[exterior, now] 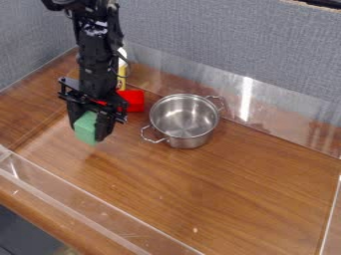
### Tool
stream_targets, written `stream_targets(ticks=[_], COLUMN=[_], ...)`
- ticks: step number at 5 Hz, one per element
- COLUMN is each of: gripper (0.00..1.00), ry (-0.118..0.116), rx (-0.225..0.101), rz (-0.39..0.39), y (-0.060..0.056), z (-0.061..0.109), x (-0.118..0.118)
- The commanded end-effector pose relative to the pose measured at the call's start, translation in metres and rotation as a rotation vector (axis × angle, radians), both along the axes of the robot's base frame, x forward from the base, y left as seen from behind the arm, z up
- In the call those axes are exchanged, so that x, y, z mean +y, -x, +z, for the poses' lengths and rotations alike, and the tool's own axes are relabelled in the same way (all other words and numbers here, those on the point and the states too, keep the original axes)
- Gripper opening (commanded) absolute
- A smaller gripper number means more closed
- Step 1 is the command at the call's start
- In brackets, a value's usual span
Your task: Put green object to the left side of the table
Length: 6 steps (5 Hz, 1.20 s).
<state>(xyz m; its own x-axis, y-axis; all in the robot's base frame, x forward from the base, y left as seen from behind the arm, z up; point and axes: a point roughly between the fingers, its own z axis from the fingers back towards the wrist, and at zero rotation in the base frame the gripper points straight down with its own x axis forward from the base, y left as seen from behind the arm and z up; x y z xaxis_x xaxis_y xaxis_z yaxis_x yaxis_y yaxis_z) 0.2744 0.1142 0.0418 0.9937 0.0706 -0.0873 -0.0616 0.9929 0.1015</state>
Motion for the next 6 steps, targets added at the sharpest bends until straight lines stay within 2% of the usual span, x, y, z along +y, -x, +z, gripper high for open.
stream_targets(ticks=[1,4,5,6], gripper=[0.0,0.0,1.0,1.0], ry=[-0.012,0.004,0.003,0.005], rx=[-0.058,-0.065,-0.057,-0.056], rz=[0.012,0.011,0.017,0.029], y=[-0.01,-0.0139,-0.0147,-0.0154], z=[0.0126,0.007,0.0035,0.0054], x=[0.0089,0.0127,0.0155,0.0179])
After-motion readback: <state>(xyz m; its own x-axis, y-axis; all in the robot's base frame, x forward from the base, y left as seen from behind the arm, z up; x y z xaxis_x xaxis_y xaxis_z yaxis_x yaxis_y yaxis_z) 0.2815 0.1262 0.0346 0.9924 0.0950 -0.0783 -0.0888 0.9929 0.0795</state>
